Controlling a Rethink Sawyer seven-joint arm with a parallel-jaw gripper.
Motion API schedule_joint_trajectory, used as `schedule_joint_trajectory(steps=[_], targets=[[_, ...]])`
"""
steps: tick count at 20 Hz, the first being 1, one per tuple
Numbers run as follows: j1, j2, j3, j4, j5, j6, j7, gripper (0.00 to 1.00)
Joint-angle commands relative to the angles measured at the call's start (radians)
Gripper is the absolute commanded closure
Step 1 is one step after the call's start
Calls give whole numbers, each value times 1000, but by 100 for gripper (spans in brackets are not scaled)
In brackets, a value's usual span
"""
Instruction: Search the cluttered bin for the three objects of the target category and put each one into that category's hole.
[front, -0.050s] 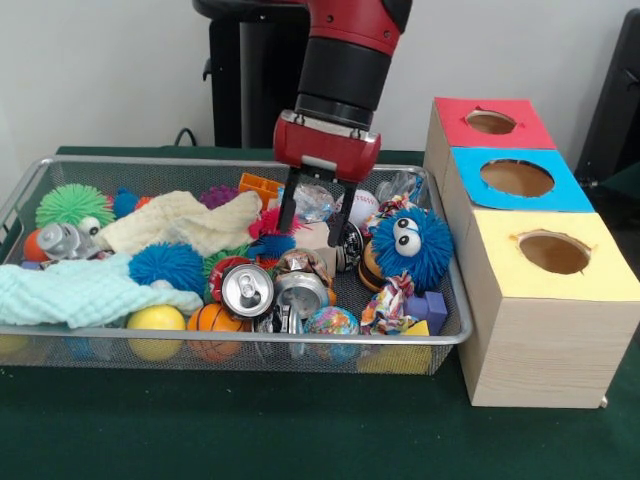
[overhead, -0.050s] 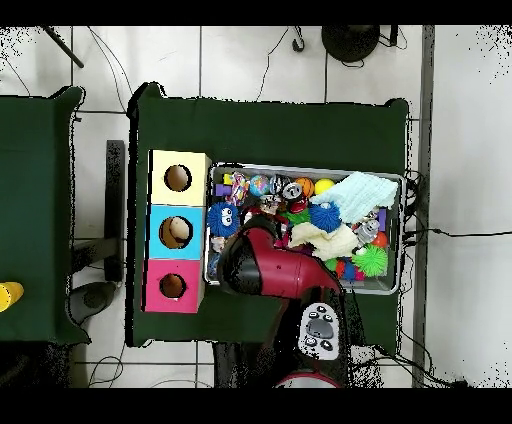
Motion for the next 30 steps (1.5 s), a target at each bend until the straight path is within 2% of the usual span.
schedule_joint_trajectory(steps=[1,4,7,10,20,28,30], targets=[[-73,-8,62,-107,-71,50,31,0],[-86,-36,69,-115,-86,91,12,0],[-103,-46,72,-128,-113,78,5,0],[-148,-6,100,-175,-146,60,-7,0],[-169,202,109,-350,-151,-54,36,0],[-109,290,83,-407,-75,-64,103,0],[-104,306,101,-418,-66,-40,112,0]])
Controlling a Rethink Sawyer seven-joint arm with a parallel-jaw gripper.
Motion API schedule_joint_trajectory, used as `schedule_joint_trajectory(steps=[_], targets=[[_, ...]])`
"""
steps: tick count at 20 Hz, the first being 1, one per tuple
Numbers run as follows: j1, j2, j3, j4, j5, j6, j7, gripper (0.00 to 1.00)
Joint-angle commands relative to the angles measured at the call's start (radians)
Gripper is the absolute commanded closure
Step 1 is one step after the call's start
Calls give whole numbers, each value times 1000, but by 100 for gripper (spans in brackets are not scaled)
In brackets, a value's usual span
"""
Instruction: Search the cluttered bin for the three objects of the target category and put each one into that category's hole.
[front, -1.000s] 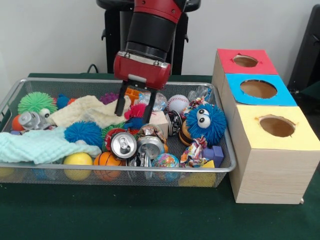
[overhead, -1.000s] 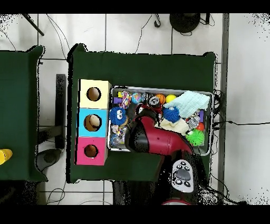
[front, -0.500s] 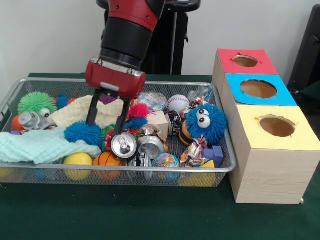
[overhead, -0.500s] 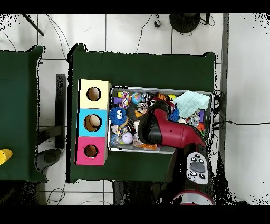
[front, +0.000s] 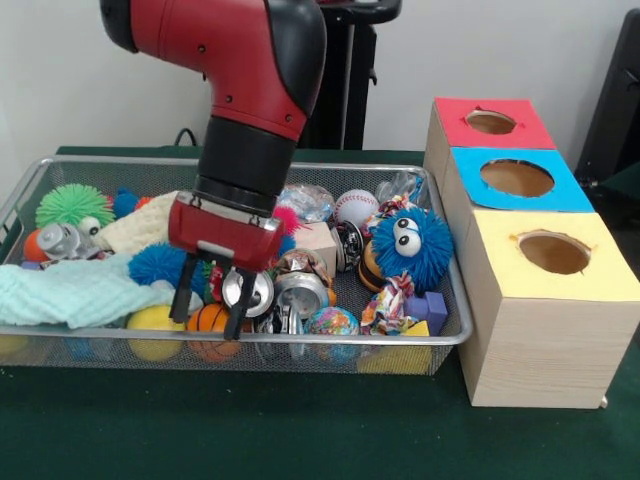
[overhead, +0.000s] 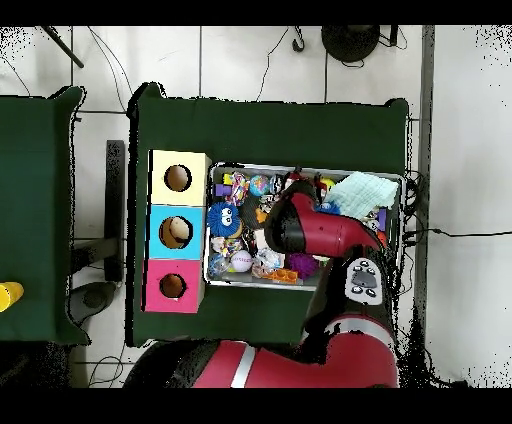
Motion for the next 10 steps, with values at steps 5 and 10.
schedule_joint_trajectory(steps=[5,10], targets=[[17,151,151,-117,45,65,112,0],[24,161,158,-75,57,123,115,0]])
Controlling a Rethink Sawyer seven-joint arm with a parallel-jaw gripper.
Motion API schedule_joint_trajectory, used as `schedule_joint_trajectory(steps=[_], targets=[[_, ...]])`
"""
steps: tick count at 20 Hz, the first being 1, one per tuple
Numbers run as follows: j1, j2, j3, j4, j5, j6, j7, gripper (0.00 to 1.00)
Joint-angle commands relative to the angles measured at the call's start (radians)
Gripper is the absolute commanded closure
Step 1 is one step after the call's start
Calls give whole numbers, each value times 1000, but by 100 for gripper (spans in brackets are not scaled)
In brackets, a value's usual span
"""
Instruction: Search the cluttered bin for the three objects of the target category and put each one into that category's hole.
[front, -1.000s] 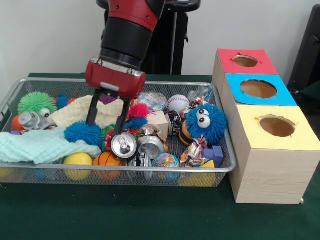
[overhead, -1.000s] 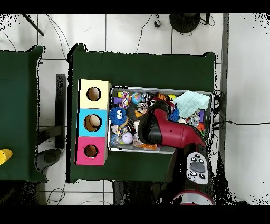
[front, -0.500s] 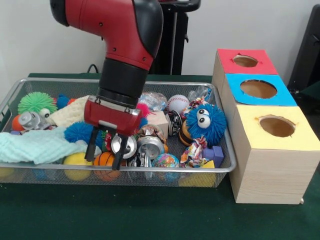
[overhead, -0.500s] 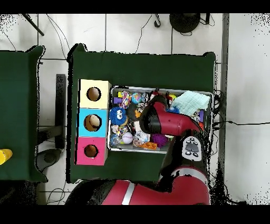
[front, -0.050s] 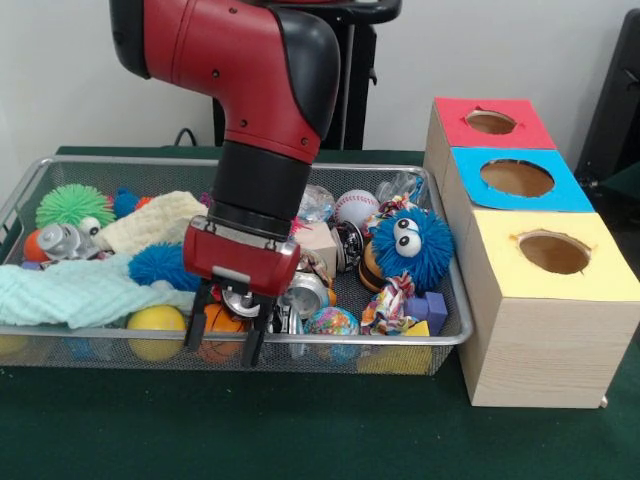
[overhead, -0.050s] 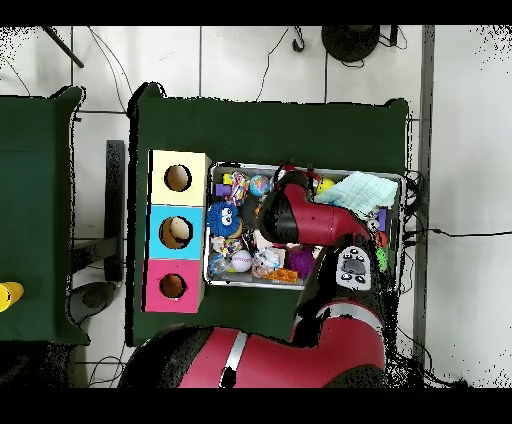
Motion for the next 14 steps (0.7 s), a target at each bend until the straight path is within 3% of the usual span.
schedule_joint_trajectory(steps=[1,8,14], targets=[[13,110,140,5,36,124,122,0],[70,49,64,86,72,137,148,0],[79,6,55,111,73,181,138,0]])
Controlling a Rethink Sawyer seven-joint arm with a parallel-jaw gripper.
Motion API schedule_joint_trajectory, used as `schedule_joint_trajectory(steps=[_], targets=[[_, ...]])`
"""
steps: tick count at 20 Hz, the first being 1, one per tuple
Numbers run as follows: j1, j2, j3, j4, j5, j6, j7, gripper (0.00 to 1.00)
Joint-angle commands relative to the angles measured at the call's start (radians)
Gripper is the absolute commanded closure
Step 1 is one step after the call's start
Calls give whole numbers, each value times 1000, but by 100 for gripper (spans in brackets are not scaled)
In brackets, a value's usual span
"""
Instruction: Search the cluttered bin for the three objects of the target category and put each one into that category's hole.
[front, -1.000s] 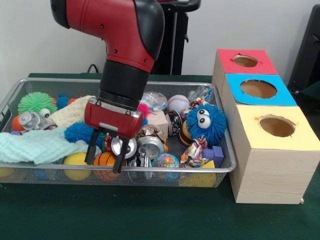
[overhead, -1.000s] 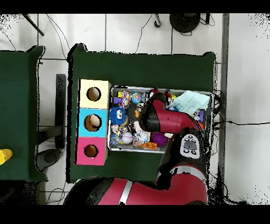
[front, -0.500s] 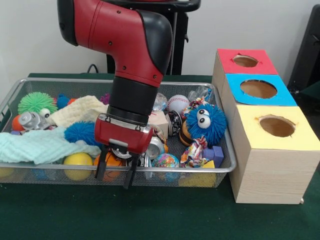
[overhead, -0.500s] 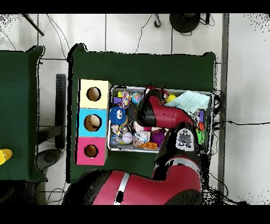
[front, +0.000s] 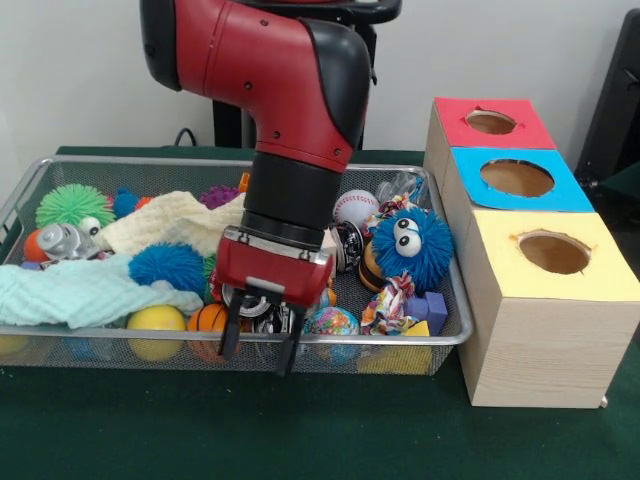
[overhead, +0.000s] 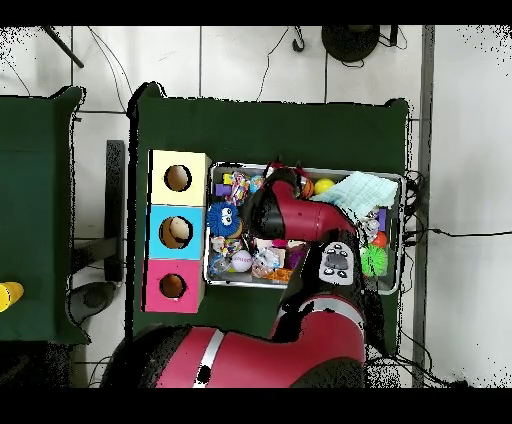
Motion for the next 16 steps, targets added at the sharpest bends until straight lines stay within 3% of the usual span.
schedule_joint_trajectory(steps=[1,16], targets=[[27,-11,68,125,28,167,139,0],[55,-132,7,186,3,258,107,0]])
